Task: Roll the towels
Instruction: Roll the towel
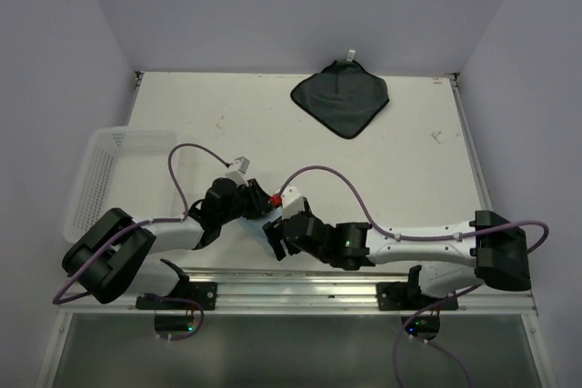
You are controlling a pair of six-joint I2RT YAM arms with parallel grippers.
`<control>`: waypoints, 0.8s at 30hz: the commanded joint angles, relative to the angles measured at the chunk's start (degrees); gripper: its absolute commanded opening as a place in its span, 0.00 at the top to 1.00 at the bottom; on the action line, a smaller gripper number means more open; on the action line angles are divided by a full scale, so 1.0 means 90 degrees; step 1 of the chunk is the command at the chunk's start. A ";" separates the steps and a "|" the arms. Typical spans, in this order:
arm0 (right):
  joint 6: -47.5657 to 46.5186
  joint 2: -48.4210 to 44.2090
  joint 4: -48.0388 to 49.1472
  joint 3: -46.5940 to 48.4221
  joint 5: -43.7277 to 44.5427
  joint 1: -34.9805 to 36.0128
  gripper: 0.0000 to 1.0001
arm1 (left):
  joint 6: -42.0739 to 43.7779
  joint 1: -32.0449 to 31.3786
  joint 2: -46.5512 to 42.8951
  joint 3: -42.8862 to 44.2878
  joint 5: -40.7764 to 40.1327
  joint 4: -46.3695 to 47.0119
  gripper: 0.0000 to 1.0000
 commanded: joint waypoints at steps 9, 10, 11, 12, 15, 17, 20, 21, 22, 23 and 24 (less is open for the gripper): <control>0.1118 -0.0112 0.1199 -0.0758 -0.2456 -0.1862 0.28 | 0.0102 0.0008 0.0108 -0.0272 -0.0042 -0.0389 0.68; 0.1205 -0.0053 0.1364 -0.0798 -0.2563 -0.1969 0.28 | 0.0102 0.0008 0.0118 -0.0262 -0.0051 -0.0409 0.68; 0.1235 0.0034 0.1424 -0.0846 -0.2671 -0.2009 0.28 | 0.0102 0.0008 0.0108 -0.0262 -0.0051 -0.0409 0.68; 0.1255 0.0209 0.1473 -0.0876 -0.2681 -0.2029 0.28 | 0.0092 0.0008 0.0108 -0.0262 -0.0051 -0.0409 0.68; 0.1353 0.0639 0.1766 -0.1022 -0.2885 -0.2107 0.28 | 0.0092 0.0008 0.0098 -0.0252 -0.0003 -0.0418 0.68; 0.1392 0.0806 0.1980 -0.1129 -0.2955 -0.2136 0.30 | 0.0102 0.0008 0.0069 -0.0252 -0.0012 -0.0448 0.68; 0.1392 0.1002 0.2196 -0.1237 -0.3052 -0.2146 0.31 | 0.0150 0.0008 -0.0028 -0.0243 -0.0051 -0.0545 0.68; 0.1392 0.1031 0.2215 -0.1257 -0.3062 -0.2136 0.32 | 0.0160 0.0008 -0.0067 -0.0243 -0.0071 -0.0594 0.68; 0.1402 0.1031 0.2245 -0.1276 -0.3091 -0.2146 0.32 | 0.0170 0.0008 -0.0077 -0.0233 -0.0081 -0.0614 0.68; 0.1392 0.1012 0.2255 -0.1296 -0.3101 -0.2136 0.33 | 0.0170 0.0008 -0.0097 -0.0223 -0.0081 -0.0623 0.68; 0.1363 0.1012 0.2255 -0.1306 -0.3121 -0.2136 0.35 | 0.0190 0.0008 -0.0126 -0.0213 -0.0090 -0.0653 0.68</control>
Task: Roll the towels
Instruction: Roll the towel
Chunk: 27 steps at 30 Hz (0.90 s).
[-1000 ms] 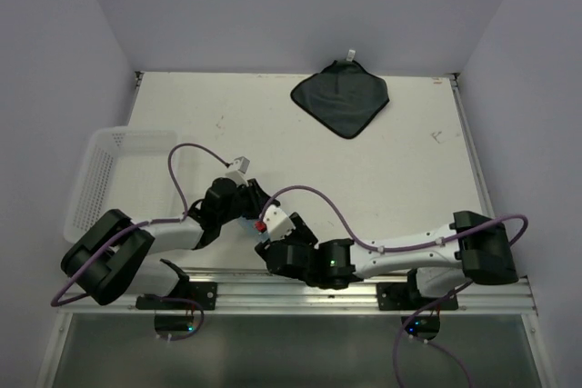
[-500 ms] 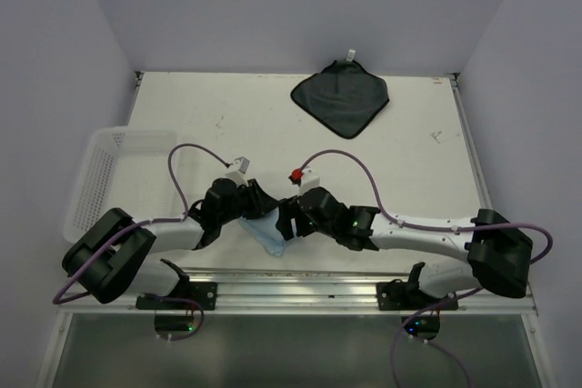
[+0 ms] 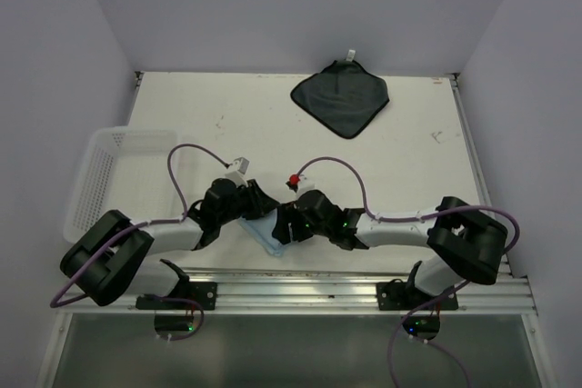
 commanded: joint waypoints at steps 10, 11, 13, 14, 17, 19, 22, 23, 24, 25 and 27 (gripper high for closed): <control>-0.0197 0.0033 0.0184 -0.0289 -0.0195 0.0088 0.55 | 0.0429 0.0037 -0.0373 0.0316 -0.0366 -0.1185 0.65; -0.0236 -0.0006 0.0174 -0.0308 0.0057 0.0127 0.56 | 0.0458 0.0047 -0.0402 0.0384 -0.0405 -0.1263 0.63; -0.0372 -0.0055 0.0067 -0.0299 0.0293 0.0264 0.58 | 0.0536 0.0066 -0.0490 0.0599 -0.0444 -0.1468 0.62; -0.0441 -0.0045 0.0027 -0.0251 0.0410 0.0303 0.60 | 0.0575 0.0076 -0.0510 0.0677 -0.0444 -0.1536 0.61; -0.0695 0.0033 -0.0188 -0.0153 0.1259 0.0596 0.62 | 0.0653 0.0095 -0.0568 0.0950 -0.0483 -0.1790 0.57; -0.0822 0.0188 -0.0197 -0.0114 0.1689 0.0742 0.63 | 0.0692 0.0125 -0.0637 0.1136 -0.0493 -0.1956 0.55; -0.0920 0.0393 -0.0304 0.0023 0.2263 0.0986 0.65 | 0.0780 0.0173 -0.0764 0.1361 -0.0522 -0.2249 0.53; -0.0959 0.0414 -0.0315 0.0081 0.2421 0.1064 0.64 | 0.0810 0.0203 -0.0803 0.1429 -0.0532 -0.2337 0.52; -0.0998 0.0462 -0.0315 0.0111 0.2558 0.1133 0.65 | 0.0839 0.0222 -0.0880 0.1536 -0.0561 -0.2521 0.51; -0.1037 0.0472 -0.0363 0.0160 0.2704 0.1250 0.65 | 0.0868 0.0232 -0.0929 0.1585 -0.0581 -0.2610 0.50; -0.1105 0.0589 -0.0412 0.0296 0.3163 0.1416 0.65 | 0.0956 0.0281 -0.1075 0.1712 -0.0640 -0.2863 0.47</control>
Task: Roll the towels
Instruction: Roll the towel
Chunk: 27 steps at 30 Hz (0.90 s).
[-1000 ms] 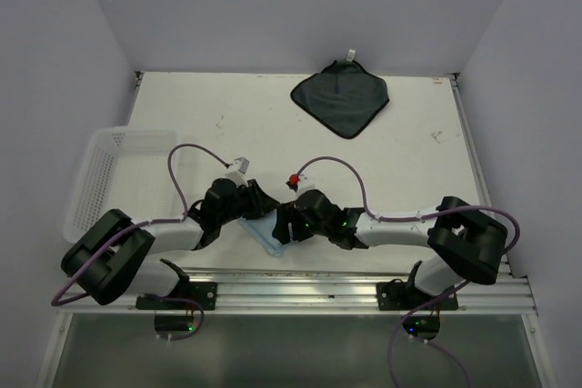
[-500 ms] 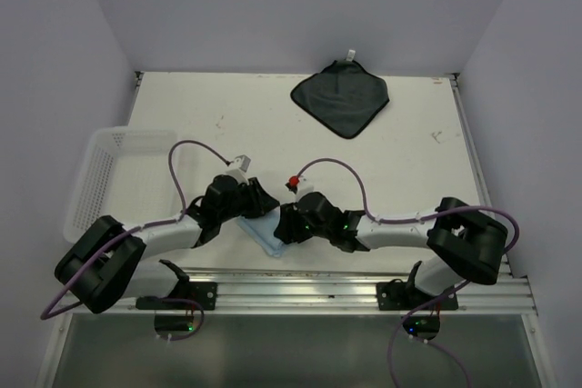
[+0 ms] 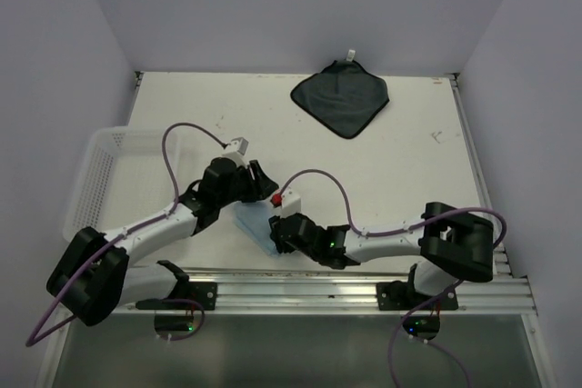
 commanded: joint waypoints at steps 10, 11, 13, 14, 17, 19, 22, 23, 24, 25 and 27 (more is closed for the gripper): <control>-0.0658 0.1072 -0.1270 0.0871 0.2838 0.0698 0.64 | 0.0267 0.0182 -0.0775 0.0304 -0.0063 -0.0832 0.44; -0.0677 0.1130 -0.1319 0.0997 0.2917 0.0746 0.63 | 0.0266 0.0182 -0.0775 0.0294 -0.0025 -0.0822 0.44; -0.0707 0.1296 -0.1416 0.1125 0.3063 0.0835 0.62 | 0.0237 0.0192 -0.0727 0.0265 0.0024 -0.0793 0.44; -0.0717 0.1335 -0.1417 0.1222 0.3112 0.0864 0.62 | 0.0237 0.0182 -0.0698 0.0265 0.0083 -0.0773 0.44; -0.0785 0.1511 -0.1729 0.1408 0.3298 0.0991 0.59 | 0.0140 0.0182 -0.0580 0.0207 0.0229 -0.0647 0.44; -0.0776 0.1609 -0.1952 0.1506 0.3434 0.1059 0.58 | 0.0004 0.0182 -0.0590 0.0109 0.0337 -0.0481 0.44; -0.0746 0.1697 -0.2285 0.1681 0.3611 0.1137 0.57 | -0.0143 0.0192 -0.0619 0.0001 0.0522 -0.0305 0.44; -0.0707 0.1803 -0.2421 0.1837 0.3736 0.1147 0.57 | -0.0182 0.0182 -0.0619 -0.0018 0.0619 -0.0275 0.44; -0.0697 0.1853 -0.2645 0.1925 0.3796 0.1196 0.57 | -0.0212 0.0182 -0.0629 -0.0047 0.0659 -0.0227 0.44; -0.0736 0.1911 -0.2715 0.1994 0.3854 0.1225 0.57 | -0.0251 0.0182 -0.0639 -0.0077 0.0698 -0.0197 0.44; -0.0746 0.2116 -0.2929 0.2228 0.3982 0.1323 0.57 | -0.0261 0.0182 -0.0648 -0.0165 0.0728 -0.0177 0.44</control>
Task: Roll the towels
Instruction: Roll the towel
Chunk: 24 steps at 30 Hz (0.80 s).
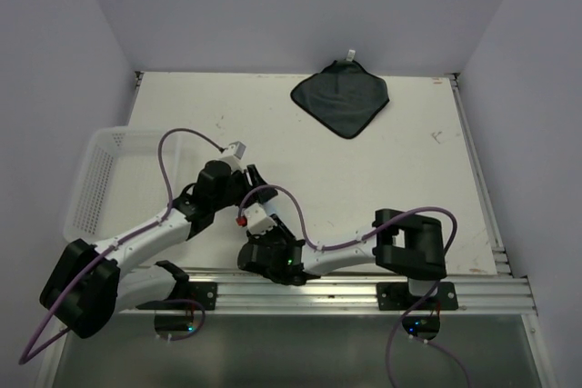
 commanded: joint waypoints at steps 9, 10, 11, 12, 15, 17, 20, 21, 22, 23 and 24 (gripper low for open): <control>-0.0193 0.0661 -0.1256 0.0557 0.0463 0.0258 0.56 | -0.0320 0.0036 0.0154 -0.0719 0.0435 0.0930 0.44; -0.0203 0.0661 -0.1275 0.0586 0.0473 0.0267 0.56 | -0.0320 0.0036 0.0173 -0.0768 0.0444 0.0969 0.44; -0.0193 0.0661 -0.1285 0.0587 0.0454 0.0258 0.56 | -0.0339 0.0036 0.0203 -0.0846 0.0435 0.1027 0.44; -0.0193 0.0652 -0.1285 0.0577 0.0434 0.0258 0.56 | -0.0340 0.0036 0.0213 -0.0875 0.0444 0.1047 0.44; -0.0086 0.0613 -0.1276 0.0557 0.0327 0.0258 0.55 | -0.0262 0.0036 0.0271 -0.0905 0.0367 0.1009 0.44; -0.0047 0.0535 -0.1246 0.0528 0.0200 0.0258 0.53 | -0.0174 0.0036 0.0320 -0.0924 0.0298 0.0940 0.44; -0.0037 0.0379 -0.1159 0.0470 0.0025 0.0238 0.50 | -0.0086 0.0036 0.0388 -0.0992 0.0259 0.0891 0.44; -0.0046 0.0340 -0.1100 0.0460 -0.0025 0.0238 0.50 | -0.0076 0.0046 0.0389 -0.1022 0.0259 0.0901 0.44; -0.0047 0.0291 -0.1090 0.0460 -0.0074 0.0229 0.48 | -0.0086 0.0036 0.0398 -0.1061 0.0259 0.0911 0.44; -0.0037 0.0194 -0.1061 0.0450 -0.0200 0.0199 0.48 | -0.0076 0.0036 0.0408 -0.1119 0.0259 0.0940 0.44; -0.0008 0.0144 -0.1012 0.0440 -0.0249 0.0180 0.48 | -0.0066 0.0036 0.0408 -0.1149 0.0259 0.0940 0.44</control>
